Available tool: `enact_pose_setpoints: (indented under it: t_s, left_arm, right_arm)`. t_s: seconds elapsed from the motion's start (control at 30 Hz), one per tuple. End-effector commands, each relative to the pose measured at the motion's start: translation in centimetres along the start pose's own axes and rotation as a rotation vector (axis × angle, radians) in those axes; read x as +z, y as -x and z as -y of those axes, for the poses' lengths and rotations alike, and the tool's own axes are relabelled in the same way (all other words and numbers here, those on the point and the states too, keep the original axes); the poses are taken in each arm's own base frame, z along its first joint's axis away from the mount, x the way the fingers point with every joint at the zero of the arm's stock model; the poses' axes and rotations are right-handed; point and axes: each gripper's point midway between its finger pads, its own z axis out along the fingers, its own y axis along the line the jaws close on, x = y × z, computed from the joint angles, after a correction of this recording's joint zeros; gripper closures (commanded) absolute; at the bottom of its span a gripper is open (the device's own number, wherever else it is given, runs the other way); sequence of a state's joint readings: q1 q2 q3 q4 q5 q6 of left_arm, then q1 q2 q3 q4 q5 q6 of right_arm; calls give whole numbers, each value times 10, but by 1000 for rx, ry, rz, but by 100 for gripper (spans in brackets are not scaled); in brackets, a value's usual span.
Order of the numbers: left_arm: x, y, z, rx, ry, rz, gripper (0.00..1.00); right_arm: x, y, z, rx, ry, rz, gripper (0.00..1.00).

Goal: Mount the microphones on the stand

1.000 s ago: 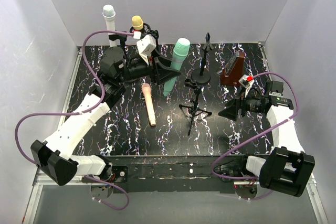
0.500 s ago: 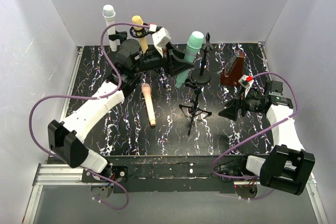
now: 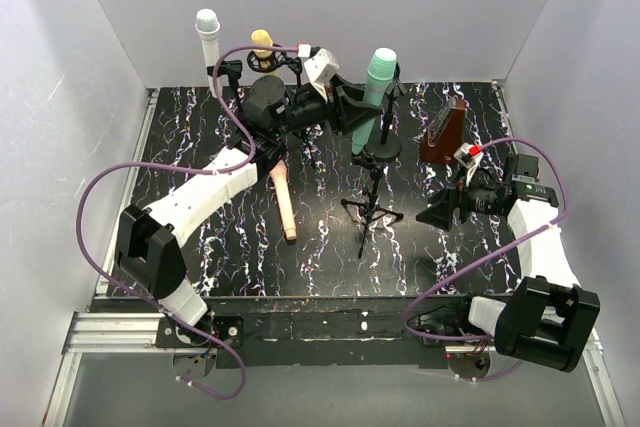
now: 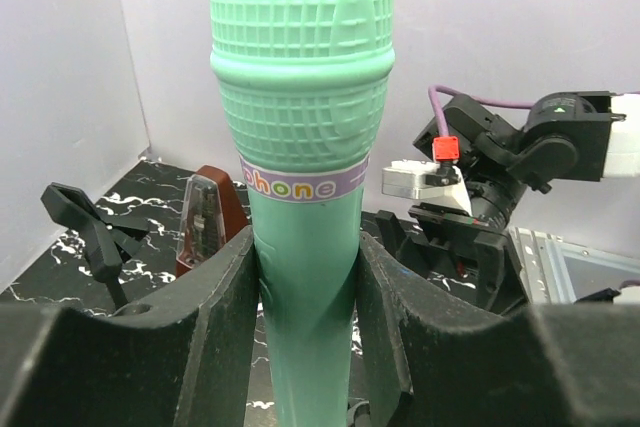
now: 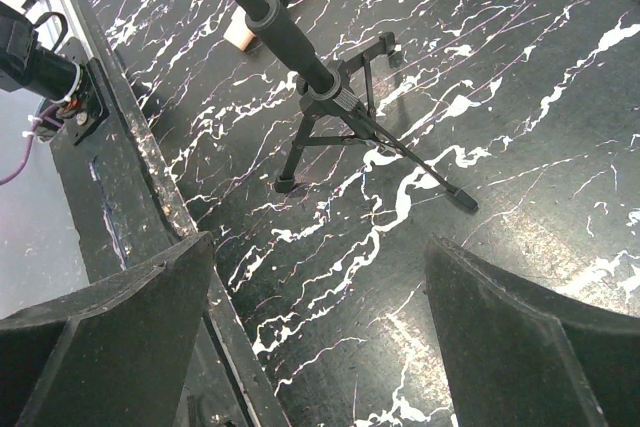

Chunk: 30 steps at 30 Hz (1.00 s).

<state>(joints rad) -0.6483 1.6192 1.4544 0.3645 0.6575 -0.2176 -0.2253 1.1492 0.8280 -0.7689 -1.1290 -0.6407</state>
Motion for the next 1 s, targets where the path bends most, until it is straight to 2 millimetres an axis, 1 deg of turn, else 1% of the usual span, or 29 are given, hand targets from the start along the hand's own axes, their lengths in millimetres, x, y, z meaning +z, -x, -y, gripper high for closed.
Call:
enact_pose_setpoints:
  t_s: [0.0,0.03,0.17,0.27,0.4,0.57,0.73,0.9,0.97]
  left_arm:
    - [-3,24,-5,56,55,98,100]
    - [-3,24,-5,53,56,101,100]
    - [-6,13,-2,11,43,90,100]
    - [-12,6,4,-18,42,83,100]
    - [-21,2,7,-43,61,89,100]
    - [-32,-26,7,-93,87,75,100]
    - [-40,-45,10,-114,87,60,100]
    - [-44,-77,6,-132,106,-43,100]
    - [-47,-95,4,-150,119,-98,100]
  right_arm:
    - [-3,10,-4,-22,18,21,9]
    - [-3,10,-4,-24,16,20,9]
    - [-3,10,-4,-27,15,19,9]
    - [-3,10,-4,-29,17,19,9]
    - [-2,10,-4,-21,22,20,9]
    - [-3,10,-4,-25,20,18,9]
    - [-3,10,-4,-22,21,17,9]
    - [-3,9,-3,-20,20,15,9]
    - [-3,9,-4,-22,20,16,9]
